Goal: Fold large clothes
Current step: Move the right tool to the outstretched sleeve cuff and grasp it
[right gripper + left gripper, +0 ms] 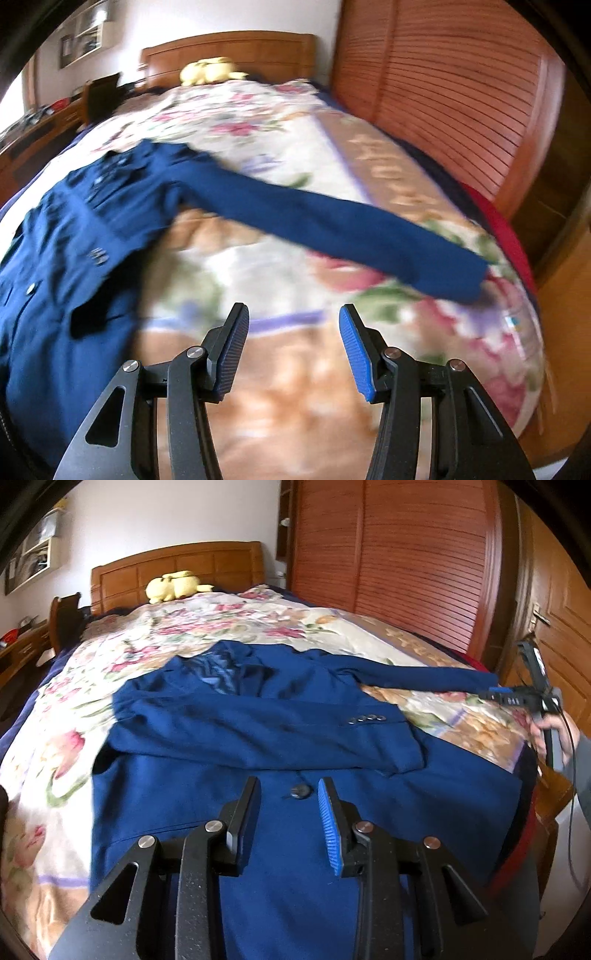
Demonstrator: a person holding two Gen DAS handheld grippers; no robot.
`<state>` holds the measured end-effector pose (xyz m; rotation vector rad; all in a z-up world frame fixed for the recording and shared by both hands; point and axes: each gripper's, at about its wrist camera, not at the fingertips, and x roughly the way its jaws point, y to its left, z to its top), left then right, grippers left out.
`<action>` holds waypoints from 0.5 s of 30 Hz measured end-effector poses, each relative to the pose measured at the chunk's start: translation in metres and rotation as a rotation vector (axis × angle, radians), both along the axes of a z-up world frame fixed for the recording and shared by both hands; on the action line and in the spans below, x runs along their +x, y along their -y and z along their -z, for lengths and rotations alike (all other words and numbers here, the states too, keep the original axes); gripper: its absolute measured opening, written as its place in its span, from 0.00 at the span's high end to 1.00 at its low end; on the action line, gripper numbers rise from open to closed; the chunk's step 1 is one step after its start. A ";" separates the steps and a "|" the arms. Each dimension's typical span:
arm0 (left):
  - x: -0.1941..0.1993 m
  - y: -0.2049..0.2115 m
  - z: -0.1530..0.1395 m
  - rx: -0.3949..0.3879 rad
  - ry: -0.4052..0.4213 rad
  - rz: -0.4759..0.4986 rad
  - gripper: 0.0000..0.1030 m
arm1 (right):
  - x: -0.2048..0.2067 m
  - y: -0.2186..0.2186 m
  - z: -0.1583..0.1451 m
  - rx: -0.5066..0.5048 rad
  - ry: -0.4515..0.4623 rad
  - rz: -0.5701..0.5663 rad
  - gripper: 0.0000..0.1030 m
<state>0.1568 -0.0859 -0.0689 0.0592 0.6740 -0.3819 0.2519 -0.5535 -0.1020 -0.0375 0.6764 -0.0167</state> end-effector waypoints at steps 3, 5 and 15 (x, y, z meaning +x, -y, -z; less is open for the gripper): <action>-0.002 0.011 0.002 0.004 -0.003 0.022 0.68 | 0.006 0.032 -0.004 -0.010 0.033 0.077 0.40; -0.004 0.018 0.003 0.008 -0.005 0.036 0.68 | 0.011 0.055 -0.006 -0.003 0.034 0.130 0.33; -0.001 0.030 0.013 0.019 -0.028 0.047 0.68 | 0.042 0.090 -0.009 0.030 -0.030 0.271 0.28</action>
